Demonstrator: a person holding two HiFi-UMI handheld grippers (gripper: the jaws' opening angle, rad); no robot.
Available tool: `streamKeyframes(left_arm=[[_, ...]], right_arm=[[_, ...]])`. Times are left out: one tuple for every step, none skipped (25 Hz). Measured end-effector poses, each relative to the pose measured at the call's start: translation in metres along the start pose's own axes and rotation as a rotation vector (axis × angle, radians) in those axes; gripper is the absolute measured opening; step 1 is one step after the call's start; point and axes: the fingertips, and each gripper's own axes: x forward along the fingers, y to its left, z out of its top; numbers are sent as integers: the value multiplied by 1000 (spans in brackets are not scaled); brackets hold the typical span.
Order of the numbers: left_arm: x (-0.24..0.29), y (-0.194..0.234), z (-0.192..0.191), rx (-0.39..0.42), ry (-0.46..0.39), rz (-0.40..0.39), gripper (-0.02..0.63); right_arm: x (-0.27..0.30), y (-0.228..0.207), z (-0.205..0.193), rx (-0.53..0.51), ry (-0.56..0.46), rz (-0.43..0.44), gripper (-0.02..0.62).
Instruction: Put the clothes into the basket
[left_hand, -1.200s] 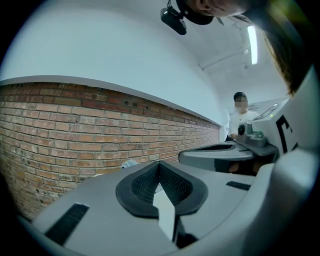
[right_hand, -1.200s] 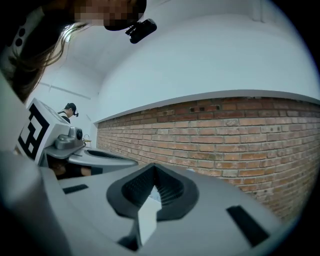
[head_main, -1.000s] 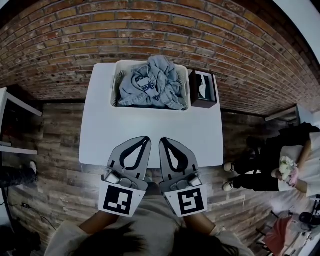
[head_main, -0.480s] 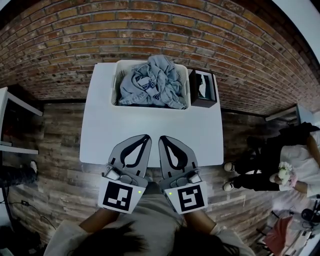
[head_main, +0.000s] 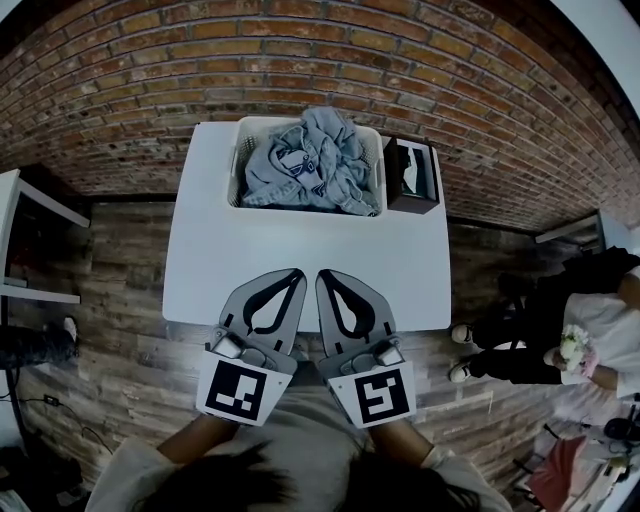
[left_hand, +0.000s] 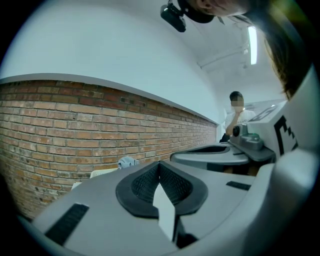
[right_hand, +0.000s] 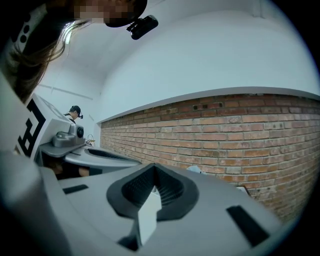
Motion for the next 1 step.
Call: streamKeyframes(left_arm=[[0,0,-1,1,1,2,6]], right_arm=[[0,0,0,-1,-2,2,6]])
